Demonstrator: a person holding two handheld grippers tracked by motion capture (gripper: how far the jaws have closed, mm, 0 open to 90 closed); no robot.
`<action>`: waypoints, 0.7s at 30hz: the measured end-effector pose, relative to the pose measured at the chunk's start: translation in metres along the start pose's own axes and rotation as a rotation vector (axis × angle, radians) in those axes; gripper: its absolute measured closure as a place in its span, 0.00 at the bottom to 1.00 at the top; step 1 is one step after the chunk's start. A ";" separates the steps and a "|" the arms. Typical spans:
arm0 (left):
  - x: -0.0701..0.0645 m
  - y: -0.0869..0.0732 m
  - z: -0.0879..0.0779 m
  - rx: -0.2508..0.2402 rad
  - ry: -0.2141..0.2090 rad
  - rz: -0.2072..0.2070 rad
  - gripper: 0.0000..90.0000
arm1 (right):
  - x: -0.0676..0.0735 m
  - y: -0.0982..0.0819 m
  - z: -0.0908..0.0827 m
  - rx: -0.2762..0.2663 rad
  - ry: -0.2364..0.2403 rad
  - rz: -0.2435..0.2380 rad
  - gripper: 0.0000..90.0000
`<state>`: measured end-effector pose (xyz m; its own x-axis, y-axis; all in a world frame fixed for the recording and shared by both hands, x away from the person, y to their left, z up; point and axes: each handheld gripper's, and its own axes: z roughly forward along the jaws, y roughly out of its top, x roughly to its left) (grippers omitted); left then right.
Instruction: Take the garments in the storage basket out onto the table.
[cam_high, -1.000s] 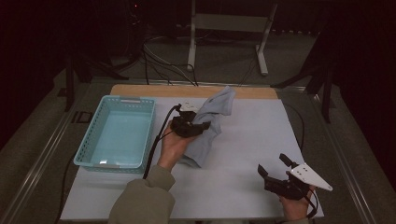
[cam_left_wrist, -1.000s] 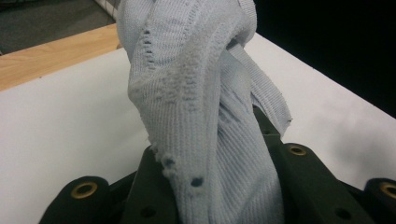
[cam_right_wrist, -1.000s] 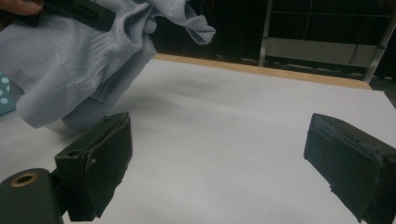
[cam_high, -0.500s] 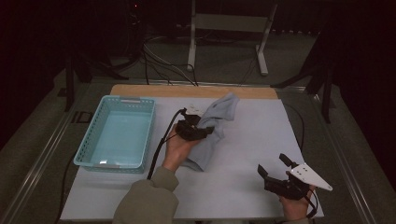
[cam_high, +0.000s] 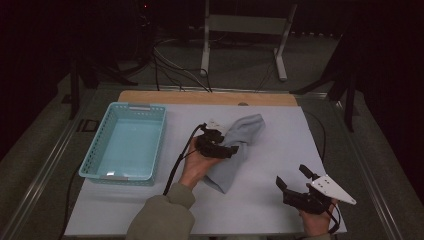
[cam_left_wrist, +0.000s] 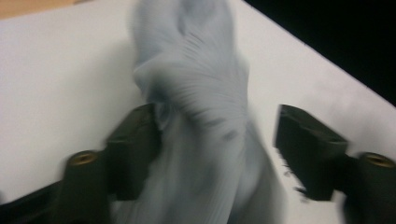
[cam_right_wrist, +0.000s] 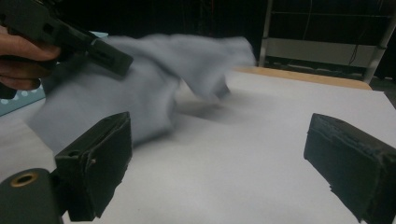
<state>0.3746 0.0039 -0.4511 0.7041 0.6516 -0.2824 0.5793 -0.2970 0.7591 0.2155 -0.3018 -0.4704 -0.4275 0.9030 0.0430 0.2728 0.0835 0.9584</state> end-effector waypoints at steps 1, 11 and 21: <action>0.000 0.000 -0.001 -0.003 -0.001 -0.011 0.14 | 0.000 0.000 0.000 0.000 0.000 0.001 0.09; 0.007 0.006 -0.029 -0.109 0.018 -0.005 0.00 | 0.000 0.000 0.000 0.000 -0.001 0.001 0.09; 0.018 -0.011 -0.095 -0.206 0.114 0.031 0.00 | 0.000 0.000 -0.001 -0.001 -0.001 0.001 0.09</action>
<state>0.3420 0.0852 -0.4093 0.6622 0.7226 -0.1981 0.4539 -0.1765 0.8734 0.2151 -0.3024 -0.4703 -0.4260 0.9037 0.0440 0.2725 0.0818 0.9587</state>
